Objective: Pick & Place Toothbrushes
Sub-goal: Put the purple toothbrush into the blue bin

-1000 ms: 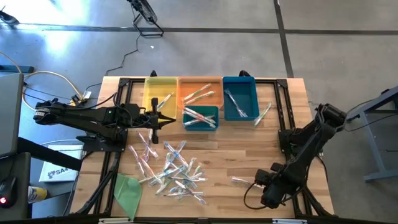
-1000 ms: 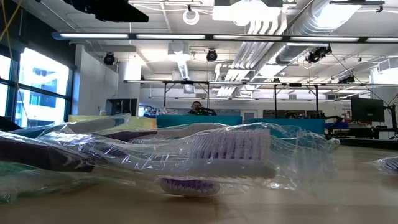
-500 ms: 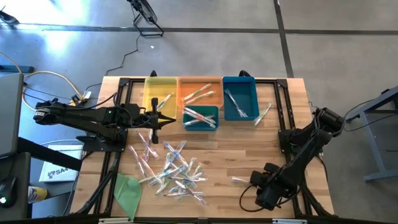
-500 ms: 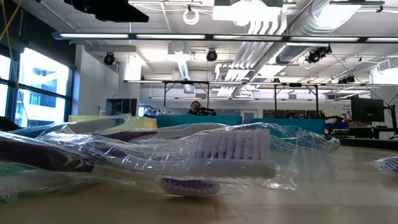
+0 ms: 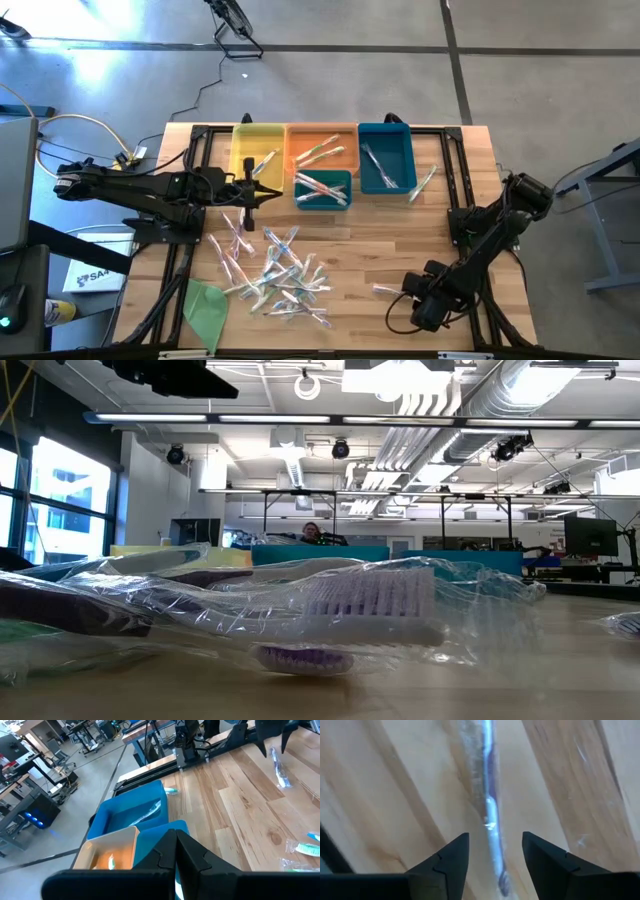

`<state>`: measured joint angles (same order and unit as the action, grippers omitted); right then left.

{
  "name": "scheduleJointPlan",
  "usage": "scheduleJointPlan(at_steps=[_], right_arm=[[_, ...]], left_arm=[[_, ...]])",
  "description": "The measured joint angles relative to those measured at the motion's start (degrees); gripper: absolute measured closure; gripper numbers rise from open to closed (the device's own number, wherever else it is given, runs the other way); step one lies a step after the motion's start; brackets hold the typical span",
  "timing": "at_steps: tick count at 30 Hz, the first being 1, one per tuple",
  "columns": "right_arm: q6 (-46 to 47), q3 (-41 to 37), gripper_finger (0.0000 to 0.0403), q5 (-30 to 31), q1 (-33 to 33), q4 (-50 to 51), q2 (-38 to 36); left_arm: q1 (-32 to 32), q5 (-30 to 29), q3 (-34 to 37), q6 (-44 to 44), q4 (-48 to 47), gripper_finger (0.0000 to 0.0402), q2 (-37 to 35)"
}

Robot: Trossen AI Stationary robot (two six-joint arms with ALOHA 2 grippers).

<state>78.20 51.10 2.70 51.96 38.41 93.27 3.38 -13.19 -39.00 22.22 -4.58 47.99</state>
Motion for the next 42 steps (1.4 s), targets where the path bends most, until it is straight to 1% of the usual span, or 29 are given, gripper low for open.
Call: scheduleJointPlan(at_steps=[5, 10, 20, 23, 30, 34, 38, 42], right_arm=[[0.0, -2.1, 0.0220, -0.1, 0.0, -1.0, 0.0], [0.0, -4.3, 0.0222, -0.7, 0.0, -5.4, -0.3], [0.2, -4.5, 0.0229, -0.4, 0.0, -5.0, -0.3], [1.3, -4.5, 0.0250, 0.2, 0.0, -4.7, -0.2], [1.5, -4.7, 0.0332, 0.3, 0.0, -3.8, -0.2], [1.5, -4.7, 0.0369, 0.3, 0.0, -3.6, -0.1], [1.5, -4.7, 0.0387, -0.1, 0.0, -3.7, -0.2], [1.5, -4.7, 0.0387, -0.8, 0.0, -3.9, -0.3]], left_arm=[[0.0, 0.0, 0.0, 0.0, 0.0, 0.0402, 0.0], [0.0, 0.0, 0.0, 0.0, 0.0, 0.0402, 0.0], [0.0, 0.0, 0.0, 0.0, -0.3, 0.0402, 0.0], [0.0, 0.0, 0.0, 0.0, -0.4, 0.0402, 0.0], [0.0, 0.0, 0.0, 0.0, -0.4, 0.0402, 0.0], [0.0, 0.0, 0.0, 0.0, -0.4, 0.0402, 0.0], [0.0, 0.0, 0.0, 0.0, -0.4, 0.0402, 0.0], [0.0, 0.0, 0.0, 0.0, -0.4, 0.0402, 0.0]])
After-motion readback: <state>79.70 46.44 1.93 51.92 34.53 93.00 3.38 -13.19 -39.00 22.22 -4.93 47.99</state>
